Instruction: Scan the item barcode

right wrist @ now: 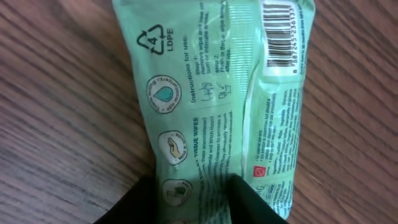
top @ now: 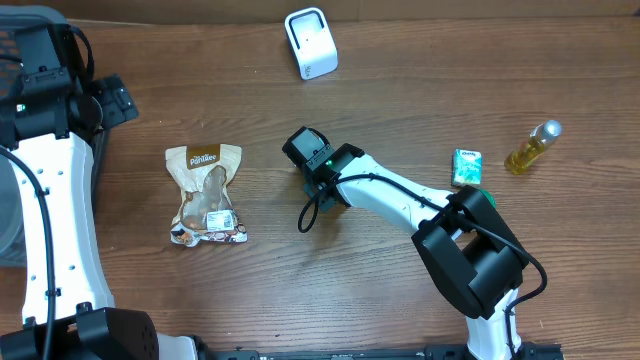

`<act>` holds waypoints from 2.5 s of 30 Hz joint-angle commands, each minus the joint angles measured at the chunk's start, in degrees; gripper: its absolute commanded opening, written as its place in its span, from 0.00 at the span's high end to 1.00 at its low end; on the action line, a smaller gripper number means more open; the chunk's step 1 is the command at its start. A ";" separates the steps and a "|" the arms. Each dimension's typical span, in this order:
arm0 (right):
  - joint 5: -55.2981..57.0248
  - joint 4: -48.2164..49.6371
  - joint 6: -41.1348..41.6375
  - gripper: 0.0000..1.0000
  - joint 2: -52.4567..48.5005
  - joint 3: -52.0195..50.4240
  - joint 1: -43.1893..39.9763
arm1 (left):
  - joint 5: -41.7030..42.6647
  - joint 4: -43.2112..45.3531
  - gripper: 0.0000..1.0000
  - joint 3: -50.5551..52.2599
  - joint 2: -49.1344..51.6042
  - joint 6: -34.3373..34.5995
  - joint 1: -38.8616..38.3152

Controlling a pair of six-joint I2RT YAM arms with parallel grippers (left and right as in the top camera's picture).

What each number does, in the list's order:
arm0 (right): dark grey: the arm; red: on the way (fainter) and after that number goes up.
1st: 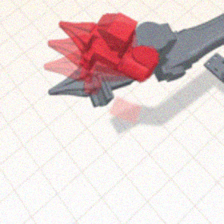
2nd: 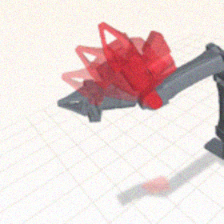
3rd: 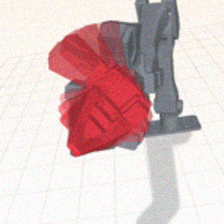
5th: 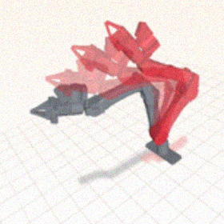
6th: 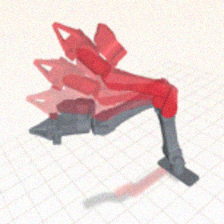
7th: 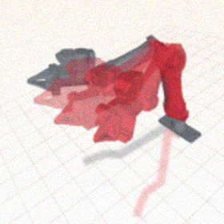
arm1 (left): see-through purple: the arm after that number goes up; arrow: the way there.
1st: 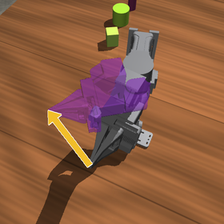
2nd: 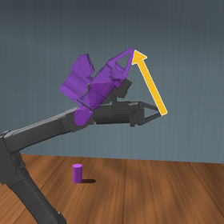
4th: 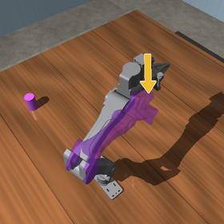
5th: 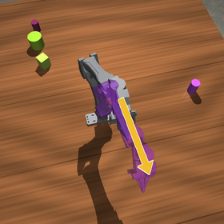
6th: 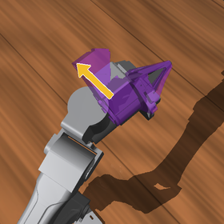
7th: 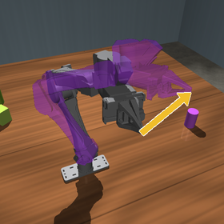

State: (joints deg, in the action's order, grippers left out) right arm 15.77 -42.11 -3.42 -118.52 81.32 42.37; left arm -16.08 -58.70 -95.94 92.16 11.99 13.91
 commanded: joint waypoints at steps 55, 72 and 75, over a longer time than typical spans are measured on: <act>-78.25 33.03 39.41 0.96 -16.15 32.13 -29.38 | 0.04 0.20 0.01 -0.63 0.00 -0.17 0.26; -73.05 65.00 69.68 0.96 -29.51 32.13 -29.57 | 0.04 0.17 0.00 -0.63 0.00 -0.17 0.26; -72.08 64.94 70.12 0.96 -30.45 32.13 -29.51 | 0.04 0.17 0.01 -0.63 0.00 -0.17 0.26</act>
State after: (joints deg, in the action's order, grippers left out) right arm -57.76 21.89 65.54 -147.94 112.29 12.51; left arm -16.08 -58.67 -95.94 92.16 11.99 13.91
